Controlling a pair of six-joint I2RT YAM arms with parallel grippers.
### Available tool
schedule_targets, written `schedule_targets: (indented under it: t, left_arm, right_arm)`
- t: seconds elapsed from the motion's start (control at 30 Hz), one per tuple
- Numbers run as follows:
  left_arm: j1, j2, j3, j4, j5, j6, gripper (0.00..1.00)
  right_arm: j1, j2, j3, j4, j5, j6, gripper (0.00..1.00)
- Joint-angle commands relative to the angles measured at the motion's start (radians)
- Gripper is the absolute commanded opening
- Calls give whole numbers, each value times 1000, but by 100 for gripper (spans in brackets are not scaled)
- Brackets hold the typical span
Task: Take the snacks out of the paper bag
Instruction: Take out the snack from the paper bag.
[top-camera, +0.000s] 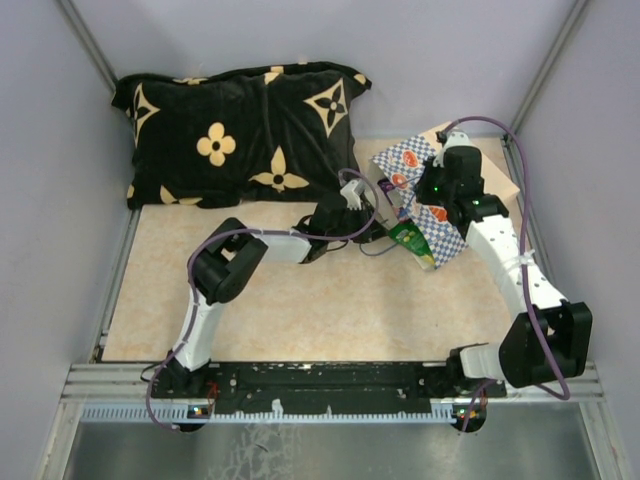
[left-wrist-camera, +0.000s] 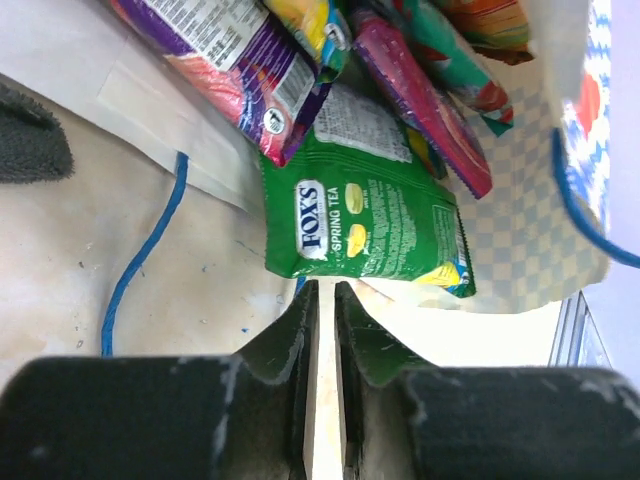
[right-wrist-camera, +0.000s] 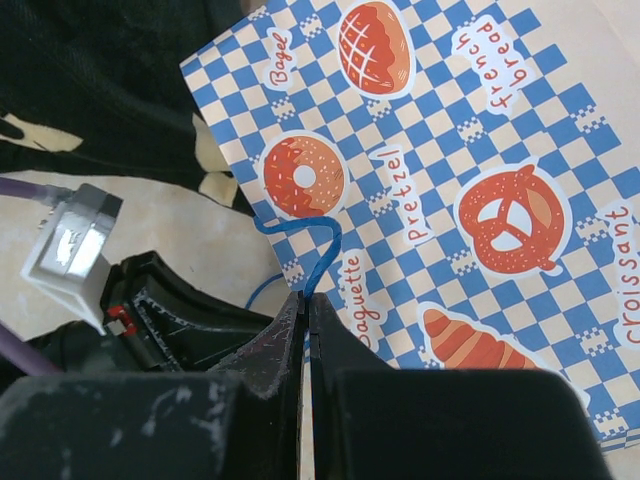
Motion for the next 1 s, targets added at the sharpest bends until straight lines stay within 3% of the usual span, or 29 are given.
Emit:
schedule_targets:
  t: [0.0,0.1,0.17,0.37,0.67,0.8,0.93,0.97]
  left_arm:
    - [2,-63,-25,42,-10,27,18]
    - [2,-41,18,-5,12,28,40]
    - [0,-28,29,-20,4,16,47]
    - [1,15,69,-69,-60,41,48]
    - [-5,126,179,-117,-41,52,45]
    - [-5,139,197,-127,-34,56,37]
    - [-6,128,191,-129,-25,66,14]
    - [-6,118,182,-129,-23,70,3]
  right_arm:
    - [-2,-38,53,29,3,7,0]
    - [-2,-50,52,23,1,12,0]
    - [-2,-60,51,16,10,11,0]
    - [-3,-81,54,1,19,7,0]
    - [-2,-84,49,1,28,5,0]
    - [-3,-81,45,2,31,3,0]
    - [-1,-78,41,7,30,4,0]
    - [-2,-79,39,8,28,4,0]
